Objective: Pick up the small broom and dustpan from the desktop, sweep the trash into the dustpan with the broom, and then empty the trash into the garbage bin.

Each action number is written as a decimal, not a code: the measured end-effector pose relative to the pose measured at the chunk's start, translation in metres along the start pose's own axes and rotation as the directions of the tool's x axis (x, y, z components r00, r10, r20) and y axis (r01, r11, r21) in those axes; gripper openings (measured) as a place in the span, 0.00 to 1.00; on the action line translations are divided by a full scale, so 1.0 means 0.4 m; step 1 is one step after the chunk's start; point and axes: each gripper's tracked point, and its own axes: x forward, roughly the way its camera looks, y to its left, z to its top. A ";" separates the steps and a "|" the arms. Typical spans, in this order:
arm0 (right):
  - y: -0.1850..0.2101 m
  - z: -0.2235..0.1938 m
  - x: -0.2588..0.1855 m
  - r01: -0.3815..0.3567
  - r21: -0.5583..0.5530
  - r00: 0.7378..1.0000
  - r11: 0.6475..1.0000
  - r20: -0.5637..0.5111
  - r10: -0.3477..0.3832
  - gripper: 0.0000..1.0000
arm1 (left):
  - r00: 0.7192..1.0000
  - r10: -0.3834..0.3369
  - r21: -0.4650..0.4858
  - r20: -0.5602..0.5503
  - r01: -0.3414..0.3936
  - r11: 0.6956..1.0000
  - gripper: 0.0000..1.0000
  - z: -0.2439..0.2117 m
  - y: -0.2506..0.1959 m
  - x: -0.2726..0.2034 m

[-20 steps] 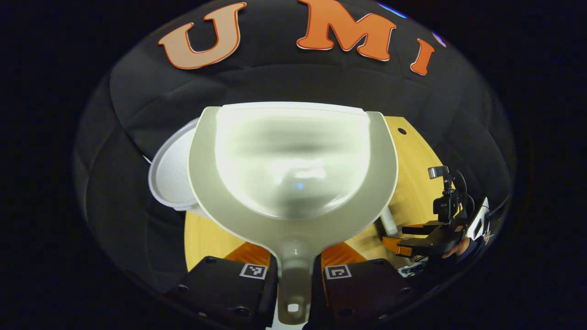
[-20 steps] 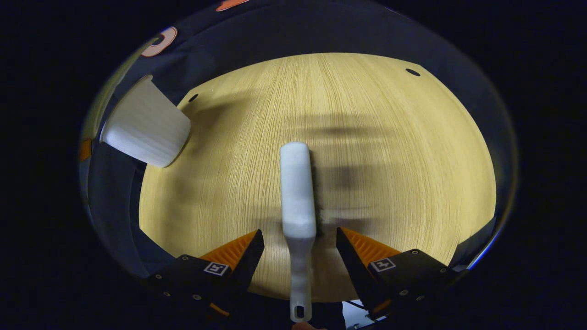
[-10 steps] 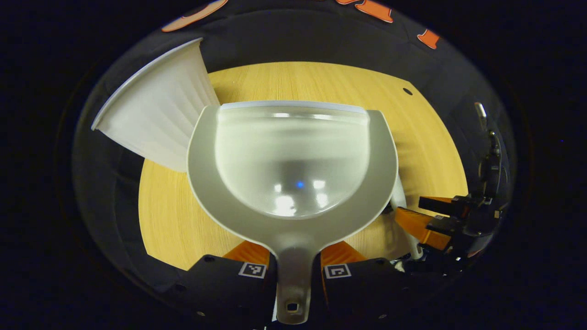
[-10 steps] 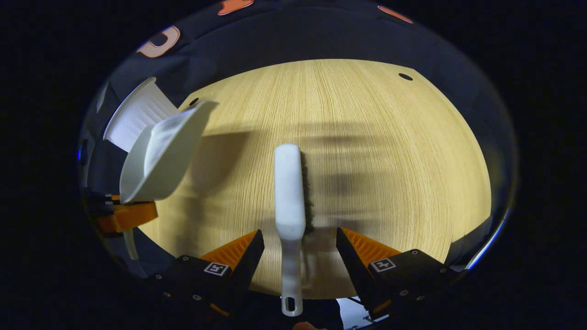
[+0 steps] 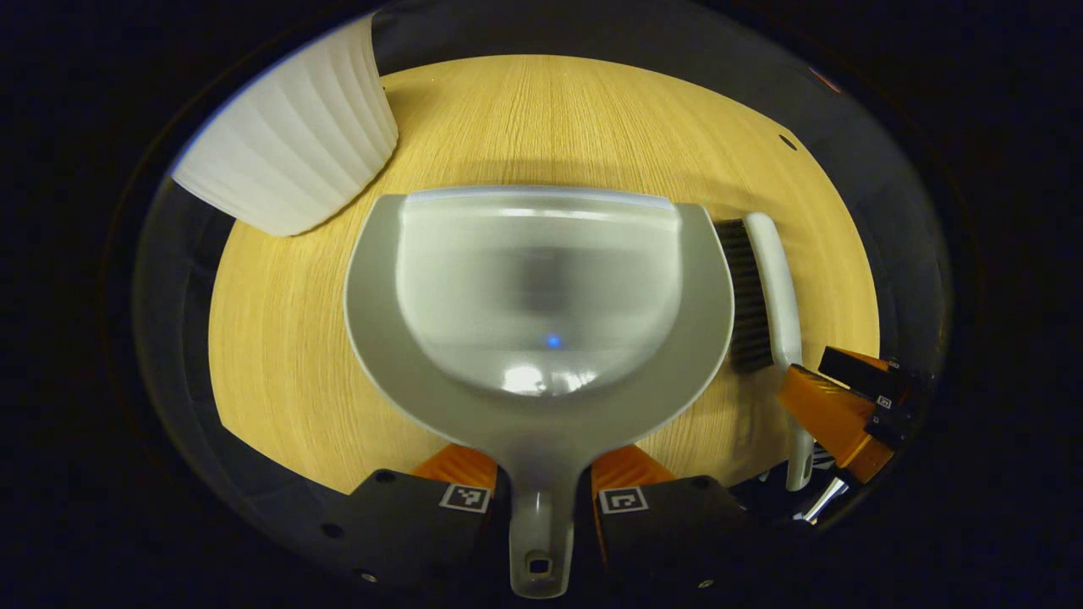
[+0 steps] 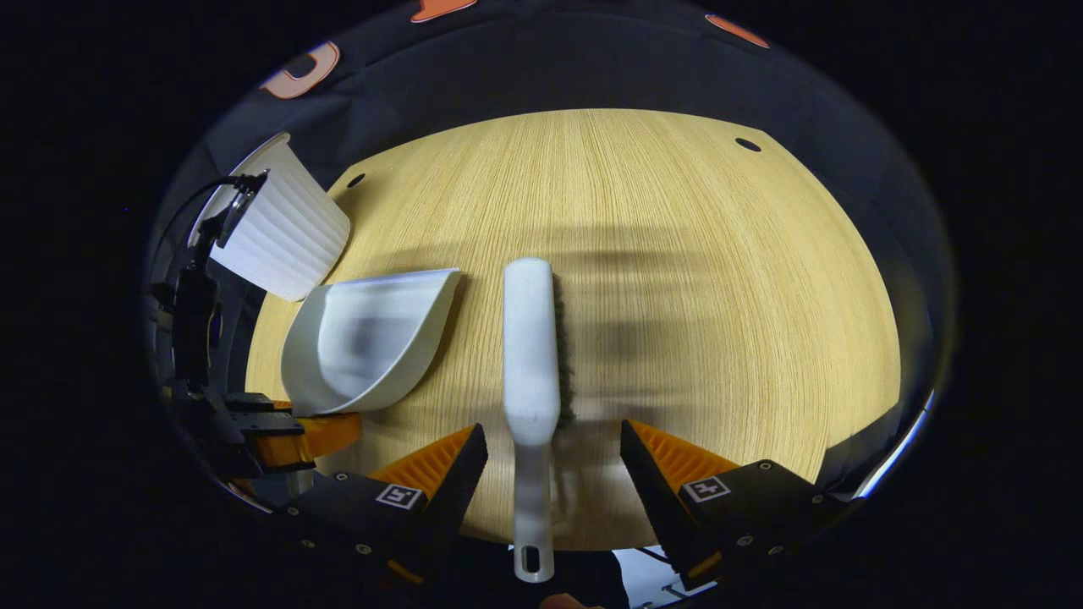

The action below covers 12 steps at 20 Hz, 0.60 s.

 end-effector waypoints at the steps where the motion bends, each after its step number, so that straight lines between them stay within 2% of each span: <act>1: -0.003 0.001 -0.001 0.007 -0.001 1.000 1.000 -0.004 -0.007 0.95 | 1.000 0.006 0.004 -0.009 -0.006 1.000 0.33 -0.009 -0.009 0.014; 6: -0.014 0.013 -0.004 0.020 0.004 1.000 1.000 -0.014 -0.020 0.96 | 0.999 0.006 0.012 -0.033 -0.005 1.000 0.35 -0.019 -0.015 0.060; 9: -0.008 0.012 -0.006 0.021 0.005 1.000 1.000 -0.012 -0.021 0.95 | 1.000 0.008 0.048 -0.018 -0.008 0.999 0.38 -0.014 -0.011 0.034; 10: -0.008 0.008 0.002 0.023 0.006 1.000 1.000 -0.012 -0.023 0.95 | 1.000 0.008 0.054 -0.004 -0.008 0.998 0.41 0.002 -0.020 0.029; 11: -0.006 0.004 0.019 0.022 0.006 1.000 1.000 -0.010 -0.022 0.95 | 1.000 -0.009 0.058 0.000 0.009 0.998 0.52 0.001 -0.032 0.037; 12: -0.005 0.001 0.031 0.026 0.006 1.000 1.000 -0.012 -0.026 0.95 | 1.000 -0.017 0.059 0.006 0.016 0.998 0.57 0.004 -0.031 0.026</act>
